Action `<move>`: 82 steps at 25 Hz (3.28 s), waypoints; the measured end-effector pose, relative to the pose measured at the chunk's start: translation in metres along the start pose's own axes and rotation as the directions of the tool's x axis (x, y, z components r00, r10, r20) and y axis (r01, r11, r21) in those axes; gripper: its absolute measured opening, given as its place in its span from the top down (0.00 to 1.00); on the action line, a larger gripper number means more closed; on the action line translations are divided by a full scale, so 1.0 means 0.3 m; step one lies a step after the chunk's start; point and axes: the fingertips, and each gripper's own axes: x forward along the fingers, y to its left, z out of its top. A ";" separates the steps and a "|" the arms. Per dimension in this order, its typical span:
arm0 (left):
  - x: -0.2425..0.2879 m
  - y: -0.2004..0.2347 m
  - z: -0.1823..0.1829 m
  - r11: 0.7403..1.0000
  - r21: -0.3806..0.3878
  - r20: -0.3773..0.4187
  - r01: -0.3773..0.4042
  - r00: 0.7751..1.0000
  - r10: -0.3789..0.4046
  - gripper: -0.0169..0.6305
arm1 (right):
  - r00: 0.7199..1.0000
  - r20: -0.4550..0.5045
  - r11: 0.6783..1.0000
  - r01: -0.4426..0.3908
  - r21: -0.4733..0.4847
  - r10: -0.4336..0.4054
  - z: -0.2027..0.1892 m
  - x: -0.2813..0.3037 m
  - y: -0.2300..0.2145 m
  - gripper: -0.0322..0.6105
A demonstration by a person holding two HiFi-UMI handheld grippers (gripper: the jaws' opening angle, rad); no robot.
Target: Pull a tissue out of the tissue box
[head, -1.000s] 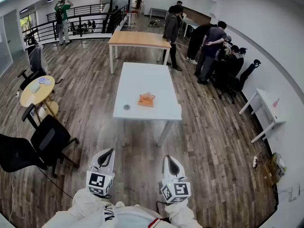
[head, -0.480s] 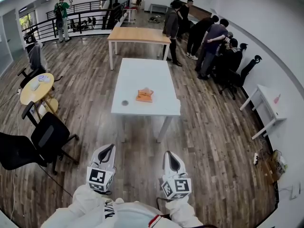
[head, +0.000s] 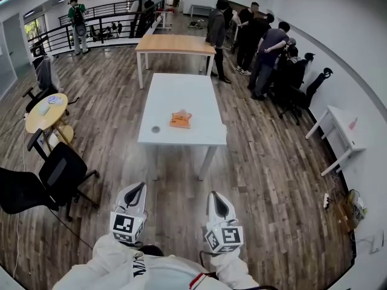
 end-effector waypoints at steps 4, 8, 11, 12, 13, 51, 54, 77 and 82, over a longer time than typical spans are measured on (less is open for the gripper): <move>0.003 -0.004 0.001 1.000 0.003 -0.001 -0.001 1.000 0.001 0.97 | 1.000 0.006 1.000 -0.002 0.002 0.002 0.003 0.002 -0.003 0.95; 0.013 0.001 -0.002 1.000 0.002 0.000 0.004 1.000 -0.004 0.97 | 1.000 0.008 1.000 0.004 0.008 -0.004 -0.005 0.009 -0.008 0.95; 0.028 0.007 -0.007 1.000 0.005 -0.005 0.009 1.000 -0.009 0.97 | 1.000 0.004 1.000 0.009 0.014 -0.010 -0.013 0.023 -0.018 0.95; 0.035 0.011 -0.010 1.000 0.005 -0.006 0.009 1.000 -0.009 0.97 | 1.000 0.003 1.000 0.010 0.015 -0.010 -0.015 0.029 -0.019 0.95; 0.042 0.018 -0.013 1.000 0.003 -0.006 0.008 1.000 -0.008 0.97 | 1.000 0.001 1.000 0.011 0.014 -0.011 -0.017 0.038 -0.020 0.95; 0.446 0.259 -0.096 0.996 -0.045 -0.055 0.070 0.996 -0.073 0.97 | 0.993 -0.098 0.998 0.063 0.008 -0.062 -0.073 0.474 -0.095 0.95; 0.488 0.286 -0.098 0.996 -0.050 -0.056 0.077 0.995 -0.080 0.97 | 0.992 -0.102 0.998 0.069 0.005 -0.069 -0.069 0.523 -0.099 0.95; 0.766 0.499 -0.095 0.992 -0.058 -0.038 0.112 0.993 -0.114 0.97 | 0.988 -0.103 0.993 0.114 -0.011 -0.115 -0.046 0.837 -0.132 0.95; 0.794 0.498 -0.075 0.990 -0.063 -0.025 0.124 0.992 -0.125 0.97 | 0.986 -0.105 0.992 0.127 -0.017 -0.128 -0.033 0.848 -0.148 0.95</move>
